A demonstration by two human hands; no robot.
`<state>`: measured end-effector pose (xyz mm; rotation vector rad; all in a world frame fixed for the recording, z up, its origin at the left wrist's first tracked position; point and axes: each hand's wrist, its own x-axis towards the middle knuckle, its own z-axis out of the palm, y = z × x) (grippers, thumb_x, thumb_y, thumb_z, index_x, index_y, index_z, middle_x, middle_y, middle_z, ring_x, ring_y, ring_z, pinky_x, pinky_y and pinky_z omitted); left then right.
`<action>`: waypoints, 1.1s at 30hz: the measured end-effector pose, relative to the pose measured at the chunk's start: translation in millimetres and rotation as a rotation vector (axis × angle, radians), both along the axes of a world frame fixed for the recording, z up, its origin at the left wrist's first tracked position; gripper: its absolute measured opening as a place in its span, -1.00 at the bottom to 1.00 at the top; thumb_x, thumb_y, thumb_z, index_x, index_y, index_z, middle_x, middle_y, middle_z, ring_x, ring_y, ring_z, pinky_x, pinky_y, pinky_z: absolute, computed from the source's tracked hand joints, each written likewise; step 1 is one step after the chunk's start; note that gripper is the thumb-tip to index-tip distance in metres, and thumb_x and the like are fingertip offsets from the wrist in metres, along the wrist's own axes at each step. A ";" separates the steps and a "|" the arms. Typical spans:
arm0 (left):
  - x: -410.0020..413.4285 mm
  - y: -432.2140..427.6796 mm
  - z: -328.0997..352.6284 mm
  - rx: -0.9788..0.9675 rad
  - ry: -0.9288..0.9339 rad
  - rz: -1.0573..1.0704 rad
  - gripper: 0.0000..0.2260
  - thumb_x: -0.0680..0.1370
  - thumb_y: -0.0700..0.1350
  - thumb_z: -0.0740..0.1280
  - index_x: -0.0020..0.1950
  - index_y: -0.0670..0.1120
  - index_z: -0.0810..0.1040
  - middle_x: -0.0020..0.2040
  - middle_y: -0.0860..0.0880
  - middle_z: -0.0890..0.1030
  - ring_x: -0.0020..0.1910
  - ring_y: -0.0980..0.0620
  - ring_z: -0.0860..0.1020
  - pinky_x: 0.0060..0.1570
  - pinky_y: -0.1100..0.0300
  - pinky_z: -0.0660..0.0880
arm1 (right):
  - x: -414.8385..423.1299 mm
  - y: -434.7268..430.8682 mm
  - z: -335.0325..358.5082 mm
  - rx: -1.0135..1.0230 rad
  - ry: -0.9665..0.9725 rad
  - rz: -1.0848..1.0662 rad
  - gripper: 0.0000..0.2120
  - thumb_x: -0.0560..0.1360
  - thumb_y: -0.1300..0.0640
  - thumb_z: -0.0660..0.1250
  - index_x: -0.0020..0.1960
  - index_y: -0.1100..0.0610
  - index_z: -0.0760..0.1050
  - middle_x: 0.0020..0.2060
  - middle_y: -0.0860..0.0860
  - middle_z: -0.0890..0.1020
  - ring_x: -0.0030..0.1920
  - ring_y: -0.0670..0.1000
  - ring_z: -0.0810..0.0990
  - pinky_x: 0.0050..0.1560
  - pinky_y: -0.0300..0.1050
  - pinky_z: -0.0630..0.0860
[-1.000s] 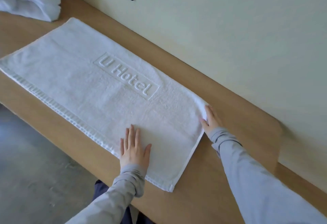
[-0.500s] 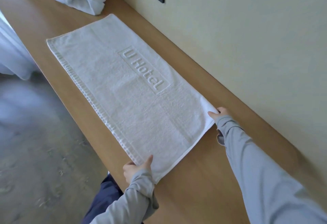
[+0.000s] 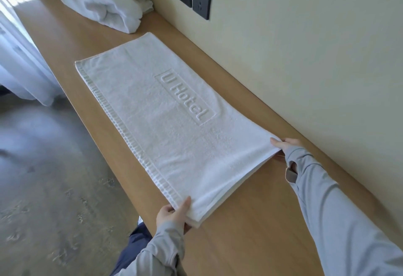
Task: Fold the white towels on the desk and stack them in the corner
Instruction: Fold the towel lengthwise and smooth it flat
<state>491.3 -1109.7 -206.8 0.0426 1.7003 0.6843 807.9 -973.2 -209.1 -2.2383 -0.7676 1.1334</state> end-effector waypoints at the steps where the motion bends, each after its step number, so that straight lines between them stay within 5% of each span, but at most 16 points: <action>1: -0.4 -0.1 5.4 0.000 -0.032 0.015 -0.62 0.38 -0.13 0.50 0.07 -0.30 0.50 -0.18 -0.23 0.62 -0.23 -0.17 0.61 -0.33 0.06 0.59 | -0.3 -0.4 3.2 0.013 0.010 -0.018 -0.56 0.45 0.03 0.41 0.21 0.28 0.48 0.19 0.20 0.54 0.16 0.20 0.51 0.05 -0.11 0.35; 4: -1.9 2.4 22.1 0.013 -0.080 0.055 -0.44 0.36 -0.18 0.52 0.27 -0.23 0.36 0.00 -0.27 0.58 -0.23 -0.16 0.60 -0.51 0.14 0.54 | -4.4 -2.6 13.4 0.093 0.087 -0.107 -0.81 0.44 0.15 0.42 0.02 0.16 0.50 0.05 0.19 0.59 -0.14 0.13 0.55 -0.25 -0.16 0.56; 6: -5.1 6.1 33.2 0.086 -0.044 0.066 -0.31 0.37 -0.20 0.52 0.38 -0.10 0.22 0.03 -0.22 0.53 -0.21 -0.14 0.58 -0.60 0.20 0.49 | -8.1 -1.4 24.3 0.174 0.065 -0.095 -0.79 0.44 0.21 0.41 0.06 0.10 0.49 -0.11 0.05 0.56 -0.26 0.02 0.51 -0.50 -0.28 0.52; 9: -16.7 17.5 49.5 0.223 0.002 0.012 -0.36 0.39 -0.20 0.49 0.39 0.02 0.30 -0.03 -0.11 0.54 -0.22 -0.07 0.59 -0.56 0.22 0.48 | -21.3 10.6 51.3 0.222 0.071 -0.023 -0.85 0.46 0.25 0.34 -0.10 0.00 0.54 -0.20 0.07 0.52 -0.35 0.03 0.47 -0.48 -0.25 0.48; 12: -38.8 35.1 63.9 0.251 -0.044 -0.006 -0.77 0.39 -0.21 0.49 0.04 -0.13 0.64 -0.24 -0.11 0.60 -0.39 -0.01 0.55 -0.55 0.26 0.47 | -39.8 30.9 80.7 0.258 0.111 -0.010 -0.72 0.43 0.32 0.30 -0.35 0.03 0.61 -0.33 0.09 0.52 -0.41 0.03 0.41 -0.54 -0.29 0.39; 15: -65.4 59.0 77.6 0.241 -0.127 0.061 -0.94 0.38 -0.23 0.49 -0.18 -0.18 0.67 -0.40 -0.10 0.59 -0.52 0.02 0.49 -0.57 0.28 0.45 | -67.1 56.4 109.3 0.315 0.178 -0.052 -0.71 0.41 0.33 0.33 -0.41 0.05 0.62 -0.43 0.07 0.50 -0.50 0.00 0.38 -0.57 -0.33 0.34; 19: -112.1 105.5 90.6 0.186 -0.286 0.184 -0.92 0.38 -0.23 0.48 -0.22 -0.22 0.62 -0.50 -0.11 0.53 -0.60 0.02 0.46 -0.61 0.29 0.43 | -117.8 108.0 139.2 0.340 0.207 -0.165 -0.84 0.40 0.30 0.34 -0.35 0.17 0.53 -0.46 0.10 0.42 -0.61 -0.02 0.31 -0.61 -0.36 0.24; 23: -166.2 158.0 94.5 0.142 -0.474 0.320 -0.87 0.45 -0.23 0.41 -0.23 -0.29 0.54 -0.47 -0.19 0.58 -0.65 0.01 0.51 -0.68 0.32 0.40 | -182.9 172.6 160.0 0.347 0.156 -0.206 -0.77 0.38 0.29 0.35 -0.42 0.19 0.40 -0.51 0.09 0.37 -0.72 -0.09 0.24 -0.65 -0.37 0.20; 27: -223.5 215.7 94.2 0.118 -0.610 0.388 -0.84 0.47 -0.24 0.38 -0.28 -0.29 0.53 -0.50 -0.18 0.58 -0.63 0.01 0.53 -0.66 0.29 0.44 | -252.4 237.5 174.2 0.370 0.118 -0.225 -0.75 0.40 0.29 0.34 -0.43 0.18 0.39 -0.74 0.00 0.38 -0.76 -0.13 0.29 -0.68 -0.41 0.26; 33: -300.1 294.2 81.8 0.199 -0.792 0.495 -0.75 0.47 -0.13 0.41 -0.03 -0.32 0.54 -0.23 -0.26 0.66 -0.34 -0.13 0.67 -0.41 0.07 0.61 | -341.9 326.2 173.7 0.410 0.220 -0.283 -0.79 0.42 0.28 0.38 -0.35 0.25 0.43 -0.73 0.03 0.45 -0.73 -0.09 0.42 -0.66 -0.32 0.41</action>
